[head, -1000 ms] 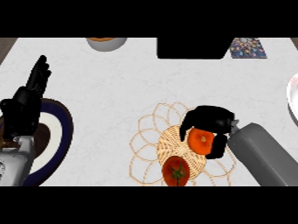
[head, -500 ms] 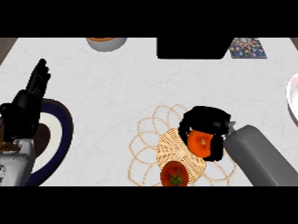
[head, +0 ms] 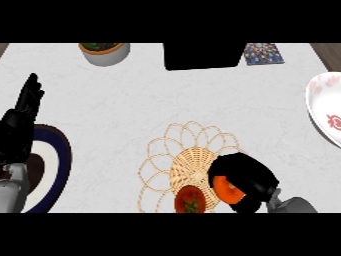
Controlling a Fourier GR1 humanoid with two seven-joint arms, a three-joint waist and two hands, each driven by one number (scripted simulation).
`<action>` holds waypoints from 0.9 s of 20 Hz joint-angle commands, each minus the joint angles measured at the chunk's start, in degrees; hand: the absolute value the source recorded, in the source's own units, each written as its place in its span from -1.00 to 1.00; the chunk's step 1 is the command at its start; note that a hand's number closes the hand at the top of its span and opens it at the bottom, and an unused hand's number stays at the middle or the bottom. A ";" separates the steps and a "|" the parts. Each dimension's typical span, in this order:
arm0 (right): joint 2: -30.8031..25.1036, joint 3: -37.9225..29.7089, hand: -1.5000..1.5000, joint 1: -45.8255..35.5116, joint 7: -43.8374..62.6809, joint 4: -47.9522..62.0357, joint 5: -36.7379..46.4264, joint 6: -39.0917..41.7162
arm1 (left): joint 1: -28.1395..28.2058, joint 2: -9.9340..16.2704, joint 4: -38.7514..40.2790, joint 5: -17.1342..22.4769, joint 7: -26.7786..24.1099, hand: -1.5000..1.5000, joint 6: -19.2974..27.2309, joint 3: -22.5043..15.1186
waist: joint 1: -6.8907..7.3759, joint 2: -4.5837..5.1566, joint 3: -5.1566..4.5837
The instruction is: Pick the squash from the placemat and place it in the bowl
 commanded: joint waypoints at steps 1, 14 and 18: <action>1.10 0.87 1.00 14.21 8.53 -13.91 -0.03 -2.26 | 1.37 1.72 -2.01 0.74 0.41 0.00 -0.64 1.74 | -0.72 0.22 0.39; 2.76 -11.20 1.00 42.13 20.25 -60.84 -10.47 -7.33 | 0.51 -0.64 -2.33 -0.66 1.05 0.00 -0.41 -1.03 | 1.39 1.51 0.52; 4.59 -20.54 1.00 37.42 21.61 -58.03 -17.98 -6.87 | -1.46 -1.10 -4.71 -1.85 3.07 0.00 -0.50 -2.50 | 3.53 1.89 0.59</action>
